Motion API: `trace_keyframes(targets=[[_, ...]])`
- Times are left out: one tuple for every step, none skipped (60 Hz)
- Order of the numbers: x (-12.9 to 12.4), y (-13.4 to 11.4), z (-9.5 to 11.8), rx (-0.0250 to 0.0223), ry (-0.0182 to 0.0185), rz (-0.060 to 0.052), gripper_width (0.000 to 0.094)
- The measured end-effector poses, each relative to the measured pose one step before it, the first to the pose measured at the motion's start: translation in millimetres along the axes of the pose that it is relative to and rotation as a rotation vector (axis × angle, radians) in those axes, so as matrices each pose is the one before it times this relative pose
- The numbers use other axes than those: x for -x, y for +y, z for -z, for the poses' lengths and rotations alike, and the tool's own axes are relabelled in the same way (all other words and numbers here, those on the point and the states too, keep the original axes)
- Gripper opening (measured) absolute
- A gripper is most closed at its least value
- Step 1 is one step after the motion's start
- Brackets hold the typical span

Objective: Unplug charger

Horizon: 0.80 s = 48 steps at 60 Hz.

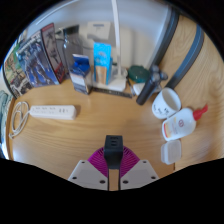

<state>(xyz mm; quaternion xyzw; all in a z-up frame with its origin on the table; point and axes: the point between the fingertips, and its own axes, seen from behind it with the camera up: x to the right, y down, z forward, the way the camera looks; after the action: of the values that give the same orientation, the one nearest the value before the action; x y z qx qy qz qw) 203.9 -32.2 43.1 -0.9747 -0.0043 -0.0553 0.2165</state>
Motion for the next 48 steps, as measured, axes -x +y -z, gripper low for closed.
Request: trace_keyframes(targets=[[-1.67,4.70,-5.44,0.01689,-0.00552,-0.0033,0.0113],[-1.55,4.49,-5.51,0.01656,-0.00592,-0.0041,0.0112],[-1.41,4.11,-5.31,0.01694,-0.00569,-0.0031,0.0113],[-2.00,3.03,-4.18,0.02108,-0.00337,-0.0013,0.0113],[-2.37,3.26,-5.12,0.01411,-0.00252,-0.0012,0.0112],[-1.47,1.85,-4.62,0.00940,-0.00080,-0.0007,0.0117],[-2.09,1.82,-4.56,0.01006,-0.00029,0.0005,0.0119],[-2.34,1.19,-4.23,0.00843,0.00132,0.0018,0.0119],[-2.33,0.64,-3.87,0.00586,0.00306,0.0021,0.0119],[-2.46,0.58,-3.60,0.00498,0.00439,0.0019,0.0120],[-2.90,0.67,-3.06,0.00732,0.00549,0.0027,0.0119],[-2.29,1.03,-2.82,0.00671,0.00533,0.0022,0.0119],[-1.89,0.99,-2.69,0.00672,0.00463,0.0015,0.0119],[-1.49,0.36,-2.02,0.00477,0.00159,0.0003,0.0127],[-1.10,0.12,-1.97,0.00373,0.00173,-0.0014,0.0142],[0.00,0.49,-1.20,0.00540,-0.00318,-0.0014,0.0146],[0.47,-3.50,-0.50,-0.01041,-0.00596,-0.0071,0.0155],[0.25,-1.36,-0.04,-0.00033,-0.00452,-0.0059,0.0158],[0.04,-2.57,-0.46,-0.00391,-0.00632,-0.0028,0.0164],[0.20,-2.05,-0.17,-0.00535,-0.00452,-0.0022,0.0173],[-0.16,-1.19,-0.39,-0.00129,-0.00306,-0.0012,0.0180],[-0.29,-0.97,-0.79,-0.00004,-0.00176,-0.0005,0.0191],[-0.85,-0.19,-0.70,0.00334,0.00034,0.0004,0.0194],[-0.95,0.38,-0.84,0.00528,0.00121,0.0015,0.0195],[0.10,-0.48,-0.22,0.00207,-0.00263,0.0004,0.0200],[0.12,-1.54,-0.34,-0.00245,-0.00297,-0.0033,0.0201],[-0.67,-0.81,-0.19,0.00150,0.00069,-0.0012,0.0206],[-0.38,-0.37,-0.31,0.00038,0.00147,-0.0008,0.0211],[-0.16,-0.33,-0.15,0.00001,-0.00003,0.0003,0.0212],[0.16,-0.16,0.03,0.00038,-0.00120,0.0007,0.0212],[0.15,0.12,0.01,0.00075,-0.00072,0.0015,0.0211],[0.02,0.18,0.02,0.00106,-0.00065,0.0026,0.0222],[-0.43,-0.16,0.05,-0.00009,0.00170,0.0039,0.0224],[-0.33,-0.30,0.08,-0.00129,0.00053,0.0047,0.0227],[0.28,-0.22,-0.43,-0.00124,-0.00108,0.0041,0.0227],[0.46,0.10,0.26,0.00037,-0.00226,0.0028,0.0227],[0.09,-0.06,0.17,-0.00059,-0.00083,0.0015,0.0229],[-0.47,0.00,0.25,-0.00058,0.00156,0.0008,0.0237],[-0.78,0.14,0.21,-0.00057,0.00266,0.0013,0.0245],[-0.95,-0.52,0.31,-0.00291,0.00423,0.0005,0.0270],[-1.06,-0.93,0.48,-0.00535,0.00447,0.0009,0.0292],[-1.09,-1.90,0.49,-0.01043,0.00501,0.0016,0.0316],[-1.00,-1.94,0.72,-0.01128,0.00524,0.0024,0.0330],[-1.35,-1.79,0.73,-0.01041,0.00633,0.0040,0.0351],[-1.53,-1.36,0.99,-0.00827,0.00748,0.0036,0.0436],[-1.50,-1.13,1.06,-0.00659,0.00797,0.0025,0.0467],[-1.97,-0.97,1.19,-0.00672,0.00926,0.0012,0.0522],[-1.53,-1.07,1.63,-0.00703,0.00788,0.0003,0.0537]])
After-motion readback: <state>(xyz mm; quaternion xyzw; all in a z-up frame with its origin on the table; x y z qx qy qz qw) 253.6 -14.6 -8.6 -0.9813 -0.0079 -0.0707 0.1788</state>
